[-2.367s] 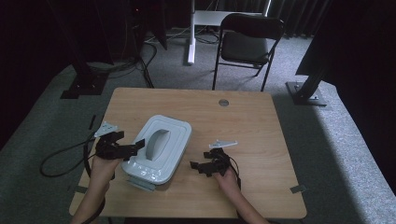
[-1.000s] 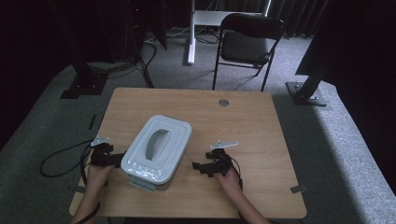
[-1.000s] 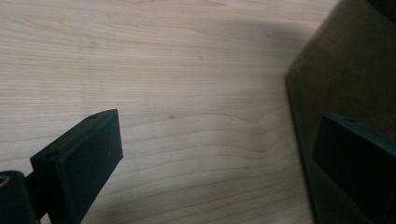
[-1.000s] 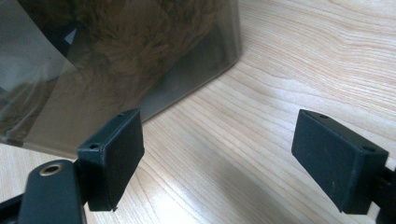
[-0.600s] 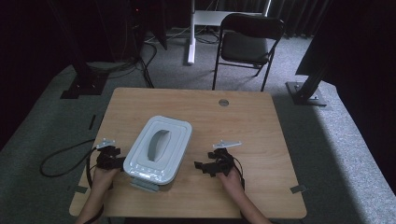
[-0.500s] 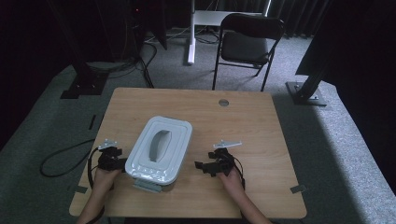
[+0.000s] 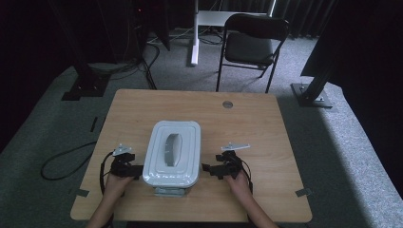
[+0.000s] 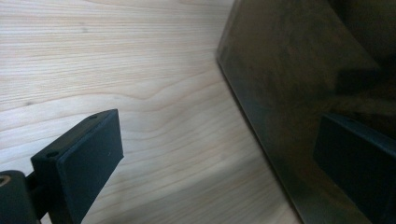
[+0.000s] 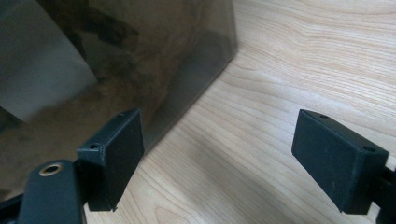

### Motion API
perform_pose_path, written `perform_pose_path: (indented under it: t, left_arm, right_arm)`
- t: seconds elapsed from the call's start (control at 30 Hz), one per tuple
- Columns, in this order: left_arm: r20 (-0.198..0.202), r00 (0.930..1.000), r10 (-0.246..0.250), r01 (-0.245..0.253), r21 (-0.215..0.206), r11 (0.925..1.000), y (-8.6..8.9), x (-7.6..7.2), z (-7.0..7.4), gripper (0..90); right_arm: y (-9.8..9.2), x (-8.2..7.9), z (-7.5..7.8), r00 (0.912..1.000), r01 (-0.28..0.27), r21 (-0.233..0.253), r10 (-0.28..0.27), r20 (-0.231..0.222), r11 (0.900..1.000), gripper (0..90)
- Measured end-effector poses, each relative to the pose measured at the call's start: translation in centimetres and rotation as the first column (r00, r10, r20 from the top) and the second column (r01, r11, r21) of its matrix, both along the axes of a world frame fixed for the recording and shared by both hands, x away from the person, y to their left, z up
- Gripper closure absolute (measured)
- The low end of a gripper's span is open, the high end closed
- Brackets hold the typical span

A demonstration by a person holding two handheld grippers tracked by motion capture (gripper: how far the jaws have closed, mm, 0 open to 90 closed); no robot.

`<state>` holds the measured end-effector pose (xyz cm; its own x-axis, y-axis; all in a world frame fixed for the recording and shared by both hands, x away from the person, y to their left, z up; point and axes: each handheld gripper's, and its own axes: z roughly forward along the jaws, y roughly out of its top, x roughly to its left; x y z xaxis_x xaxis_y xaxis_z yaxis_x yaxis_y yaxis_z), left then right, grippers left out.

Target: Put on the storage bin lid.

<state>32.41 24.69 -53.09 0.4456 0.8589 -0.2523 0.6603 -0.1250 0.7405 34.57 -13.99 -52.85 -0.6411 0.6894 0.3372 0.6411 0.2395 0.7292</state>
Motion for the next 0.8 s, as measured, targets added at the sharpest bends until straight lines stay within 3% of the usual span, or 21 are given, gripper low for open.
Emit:
perform_pose_path:
  t: [0.23,0.3,0.37,0.5,0.63,0.8]
  left_arm:
    - [0.002,0.9989,-0.046,0.046,-0.01,0.9989,-1.3,-0.1,0.0,2.9]
    - [-0.022,0.9976,-0.065,0.065,-0.001,0.9979,-1.5,-0.1,0.0,2.9]
    - [-0.005,0.9985,-0.055,0.055,0.025,0.9982,-1.4,-0.2,-0.1,2.9]
    - [0.03,0.9993,-0.021,0.02,0.026,0.9994,-0.8,-0.5,-0.1,2.2]
    - [0.085,0.9964,0.007,-0.01,0.033,0.9994,-0.4,-0.8,0.2,2.3]
    - [0.117,0.9928,0.025,-0.032,0.055,0.998,-0.2,-1.0,0.2,2.2]
  right_arm:
    - [-0.6,0.0,0.0,0.9999,0.017,-0.004,-0.017,0.003,1.0,15.3]
    - [-0.7,0.0,-0.1,0.9998,0.02,-0.011,-0.02,0.004,1.0,15.0]
    - [-0.8,0.0,-0.1,0.9996,0.027,-0.016,-0.027,0.006,1.0,14.8]
    - [-1.3,-0.1,-0.3,0.9991,0.041,-0.03,-0.04,0.013,0.999,14.8]
    - [-1.9,-0.2,-0.4,0.9979,0.061,-0.039,-0.06,0.024,0.997,14.2]
    - [-2.7,-0.3,-0.6,0.9948,0.091,-0.065,-0.088,0.051,0.994,14.2]
